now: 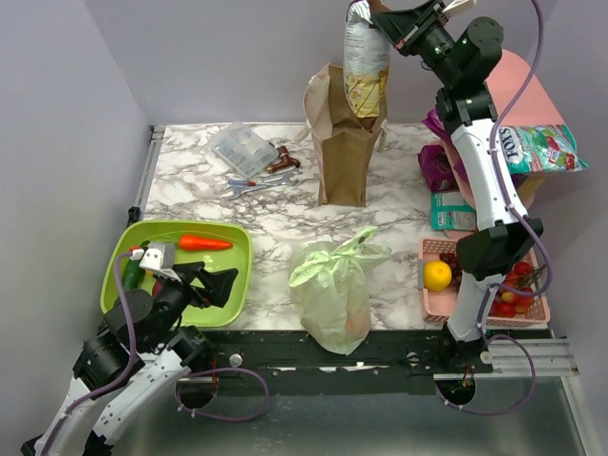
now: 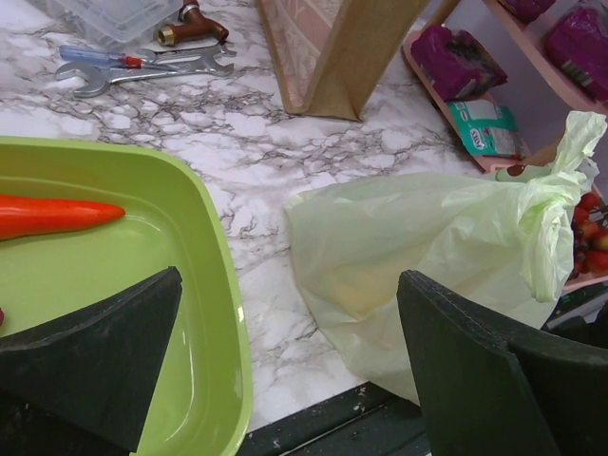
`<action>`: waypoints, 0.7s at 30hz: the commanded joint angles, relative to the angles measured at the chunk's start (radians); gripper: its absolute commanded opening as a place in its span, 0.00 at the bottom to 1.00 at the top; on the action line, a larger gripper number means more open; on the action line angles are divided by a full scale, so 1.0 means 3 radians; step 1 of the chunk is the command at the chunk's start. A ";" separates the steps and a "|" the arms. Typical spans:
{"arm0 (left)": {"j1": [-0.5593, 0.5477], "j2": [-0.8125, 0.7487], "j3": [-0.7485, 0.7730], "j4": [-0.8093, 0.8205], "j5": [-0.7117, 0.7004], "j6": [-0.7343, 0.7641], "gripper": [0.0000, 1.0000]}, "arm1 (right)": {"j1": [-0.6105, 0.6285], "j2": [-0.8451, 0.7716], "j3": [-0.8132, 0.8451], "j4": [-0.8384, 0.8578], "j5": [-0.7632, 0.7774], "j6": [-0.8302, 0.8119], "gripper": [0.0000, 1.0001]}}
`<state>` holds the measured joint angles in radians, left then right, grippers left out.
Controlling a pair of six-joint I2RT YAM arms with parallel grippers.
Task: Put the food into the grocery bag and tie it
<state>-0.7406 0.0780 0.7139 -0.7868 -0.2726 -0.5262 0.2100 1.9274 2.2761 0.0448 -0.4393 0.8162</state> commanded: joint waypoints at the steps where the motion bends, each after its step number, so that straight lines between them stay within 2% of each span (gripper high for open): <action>1: 0.0014 0.0038 -0.0044 0.0067 -0.0075 0.0028 0.98 | 0.0060 0.0184 0.0201 0.0490 0.0022 0.0074 0.01; 21: 0.0014 0.0030 -0.0047 0.0092 -0.0037 0.0051 0.98 | 0.0097 0.0954 0.0455 0.0946 -0.0196 0.0045 0.01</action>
<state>-0.7406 0.0994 0.7055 -0.7727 -0.2768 -0.5201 0.2317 2.2024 2.3550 0.2108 -0.4679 0.8375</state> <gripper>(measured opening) 0.984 0.027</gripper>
